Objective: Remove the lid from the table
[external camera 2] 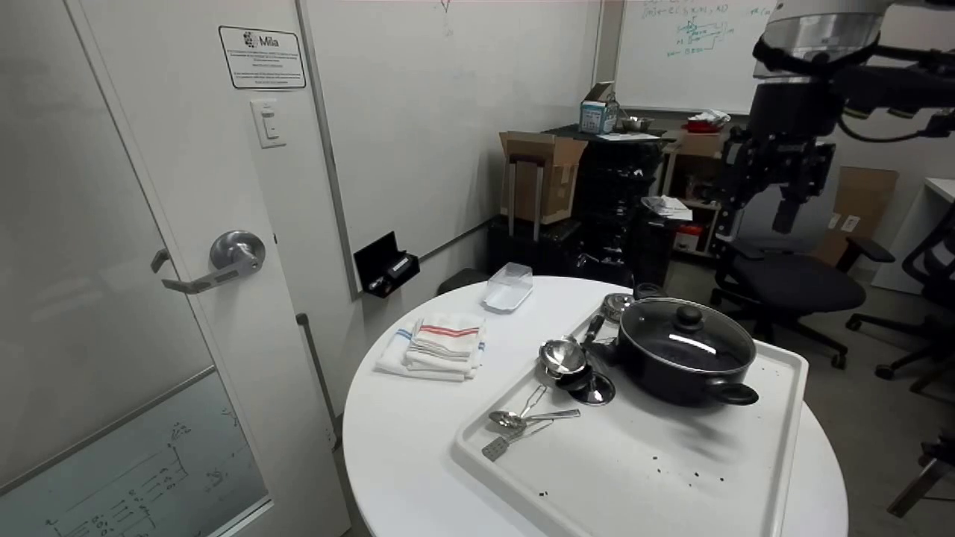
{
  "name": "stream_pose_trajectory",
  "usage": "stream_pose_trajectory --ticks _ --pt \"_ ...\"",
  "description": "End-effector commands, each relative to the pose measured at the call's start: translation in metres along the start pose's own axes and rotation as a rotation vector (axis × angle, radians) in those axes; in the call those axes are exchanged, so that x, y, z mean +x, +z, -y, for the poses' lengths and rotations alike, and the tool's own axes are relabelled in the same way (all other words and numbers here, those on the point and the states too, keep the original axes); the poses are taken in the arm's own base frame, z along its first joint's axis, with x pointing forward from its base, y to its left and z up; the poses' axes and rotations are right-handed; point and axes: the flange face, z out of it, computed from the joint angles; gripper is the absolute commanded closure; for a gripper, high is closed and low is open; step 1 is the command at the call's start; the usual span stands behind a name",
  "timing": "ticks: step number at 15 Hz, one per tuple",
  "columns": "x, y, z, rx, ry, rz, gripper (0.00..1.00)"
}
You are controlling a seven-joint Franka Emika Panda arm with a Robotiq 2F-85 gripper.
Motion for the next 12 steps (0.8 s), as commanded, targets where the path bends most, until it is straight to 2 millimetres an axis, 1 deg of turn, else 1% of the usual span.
stream_pose_trajectory --ticks 1,4,7,12 --pt "0.037 0.024 -0.017 -0.013 0.104 -0.034 0.00" --pt "0.064 0.048 -0.040 -0.014 0.179 -0.059 0.00" --pt "0.085 0.068 -0.059 -0.010 0.238 -0.080 0.00" --pt "0.120 0.108 -0.091 -0.004 0.334 -0.141 0.00"
